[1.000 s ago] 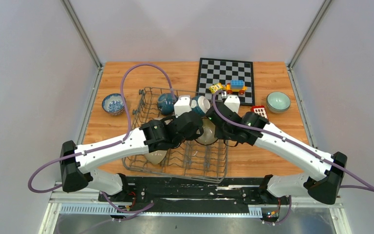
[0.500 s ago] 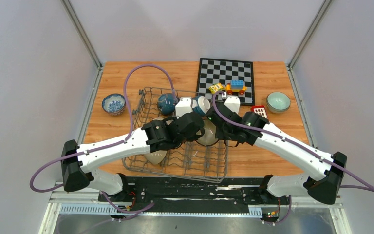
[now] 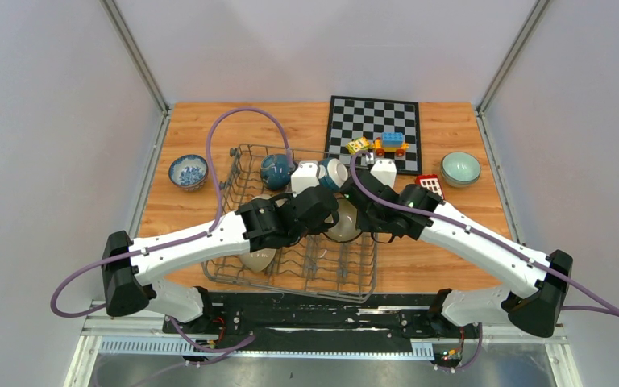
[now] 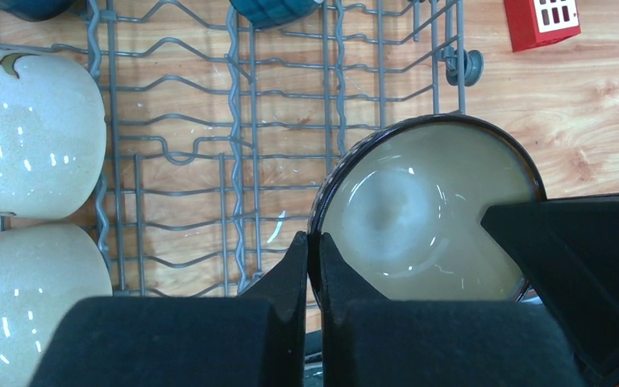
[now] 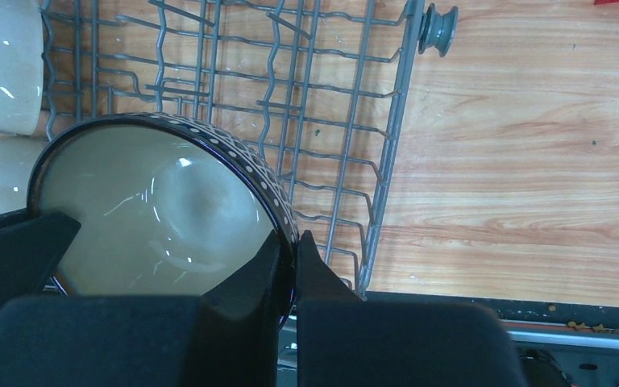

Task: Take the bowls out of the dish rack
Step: Place the bowl at the center of the board.

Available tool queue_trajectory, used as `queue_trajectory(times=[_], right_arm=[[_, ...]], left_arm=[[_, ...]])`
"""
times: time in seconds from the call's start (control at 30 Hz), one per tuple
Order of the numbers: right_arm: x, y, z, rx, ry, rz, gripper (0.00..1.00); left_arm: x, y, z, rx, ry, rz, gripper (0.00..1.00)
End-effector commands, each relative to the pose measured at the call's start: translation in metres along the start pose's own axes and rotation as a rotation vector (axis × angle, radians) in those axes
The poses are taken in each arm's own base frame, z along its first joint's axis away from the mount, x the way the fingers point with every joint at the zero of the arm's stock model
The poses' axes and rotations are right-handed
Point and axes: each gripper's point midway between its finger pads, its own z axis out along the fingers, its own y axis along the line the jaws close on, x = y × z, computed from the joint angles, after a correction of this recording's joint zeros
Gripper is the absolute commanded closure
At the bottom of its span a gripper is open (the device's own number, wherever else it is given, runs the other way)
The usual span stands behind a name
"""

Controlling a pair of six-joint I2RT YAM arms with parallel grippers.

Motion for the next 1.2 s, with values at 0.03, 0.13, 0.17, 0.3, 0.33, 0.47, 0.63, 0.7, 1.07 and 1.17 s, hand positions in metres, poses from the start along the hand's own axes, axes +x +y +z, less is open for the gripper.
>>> queue_trajectory(times=[0.03,0.13,0.17,0.3,0.33,0.47,0.63,0.7,1.07,1.17], right_arm=[[-0.02,0.024,-0.012,-0.104,-0.041,0.035,1.0],[-0.019,0.027,-0.013,-0.121,-0.038,0.025,1.0],[-0.02,0.027,-0.014,-0.124,-0.04,0.025,1.0],[-0.021,0.026,-0.016,-0.126,-0.05,0.027,1.0],[-0.022,0.026,-0.016,-0.125,-0.052,0.028,1.0],[-0.022,0.025,-0.017,-0.125,-0.057,0.033,1.0],[-0.022,0.022,-0.016,-0.117,-0.063,0.036,1.0],[-0.022,0.021,-0.016,-0.115,-0.063,0.033,1.0],[-0.029,0.034,-0.035,-0.259,-0.094,-0.195,0.24],[-0.038,0.029,-0.049,-0.291,-0.143,-0.266,0.08]], left_arm=[[0.004,-0.011,0.004,0.045,0.01,-0.013,1.0],[0.005,-0.012,0.005,0.048,0.017,-0.011,0.98],[0.005,-0.012,0.005,0.047,0.018,-0.01,0.92],[0.007,-0.011,0.006,0.042,0.022,-0.004,0.68],[0.007,-0.011,0.006,0.04,0.023,-0.003,0.67],[0.009,-0.01,0.007,0.036,0.027,-0.002,0.77],[0.007,-0.007,0.006,0.029,0.017,-0.007,0.9],[0.005,-0.005,0.004,0.025,0.01,-0.007,0.99],[-0.028,0.019,-0.008,-0.022,-0.094,0.019,1.0],[-0.049,0.04,-0.015,-0.059,-0.119,0.001,1.0]])
